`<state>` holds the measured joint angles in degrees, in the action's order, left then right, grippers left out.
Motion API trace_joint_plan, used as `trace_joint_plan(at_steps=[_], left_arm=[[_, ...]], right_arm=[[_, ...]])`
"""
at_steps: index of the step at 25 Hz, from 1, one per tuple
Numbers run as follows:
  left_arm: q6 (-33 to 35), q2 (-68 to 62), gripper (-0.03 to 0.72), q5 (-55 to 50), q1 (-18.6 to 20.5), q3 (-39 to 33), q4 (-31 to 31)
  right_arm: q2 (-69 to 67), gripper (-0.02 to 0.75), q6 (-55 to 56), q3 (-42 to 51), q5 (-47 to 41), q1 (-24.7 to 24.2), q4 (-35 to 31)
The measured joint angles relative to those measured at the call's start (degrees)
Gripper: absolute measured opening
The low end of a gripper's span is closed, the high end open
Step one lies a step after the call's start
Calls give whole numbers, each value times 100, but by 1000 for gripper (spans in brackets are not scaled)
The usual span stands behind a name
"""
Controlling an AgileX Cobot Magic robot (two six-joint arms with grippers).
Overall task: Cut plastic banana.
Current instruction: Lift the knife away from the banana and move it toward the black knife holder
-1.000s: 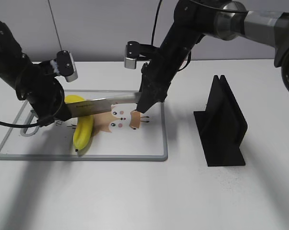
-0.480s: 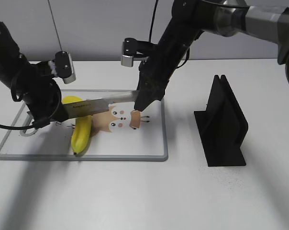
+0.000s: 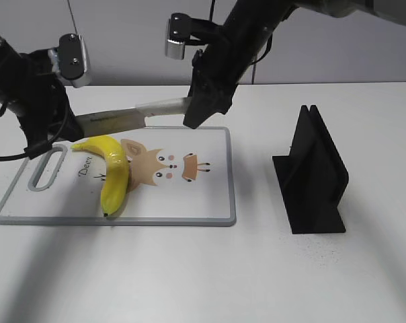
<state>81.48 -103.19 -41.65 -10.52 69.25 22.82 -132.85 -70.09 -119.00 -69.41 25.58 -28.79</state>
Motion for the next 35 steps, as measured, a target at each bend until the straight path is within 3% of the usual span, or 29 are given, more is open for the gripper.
trace_joint_plan(at_steps=[14, 17, 20, 25, 26, 29, 35], left_arm=[[5, 1303, 13, -301, -12, 0, -36], [5, 1400, 52, -289, -12, 0, -36], [-30, 1409, 182, -161, -12, 0, 26], [-68, 1419, 588, -65, -12, 0, 407], [-67, 1433, 637, -60, -12, 0, 487], [-80, 1527, 679, -50, -12, 0, 569], [-322, 1857, 684, 351, -12, 0, 501]], right_arm=[[905, 214, 313, 43, -111, 47, 1], [957, 215, 331, 43, -111, 47, -23], [957, 209, 434, 46, -118, 47, -67], [957, 183, 639, 63, -60, 28, -63], [957, 183, 660, 63, -34, 15, -48], [957, 183, 706, 68, 10, 13, -20], [980, 183, 746, 79, 57, 9, 10]])
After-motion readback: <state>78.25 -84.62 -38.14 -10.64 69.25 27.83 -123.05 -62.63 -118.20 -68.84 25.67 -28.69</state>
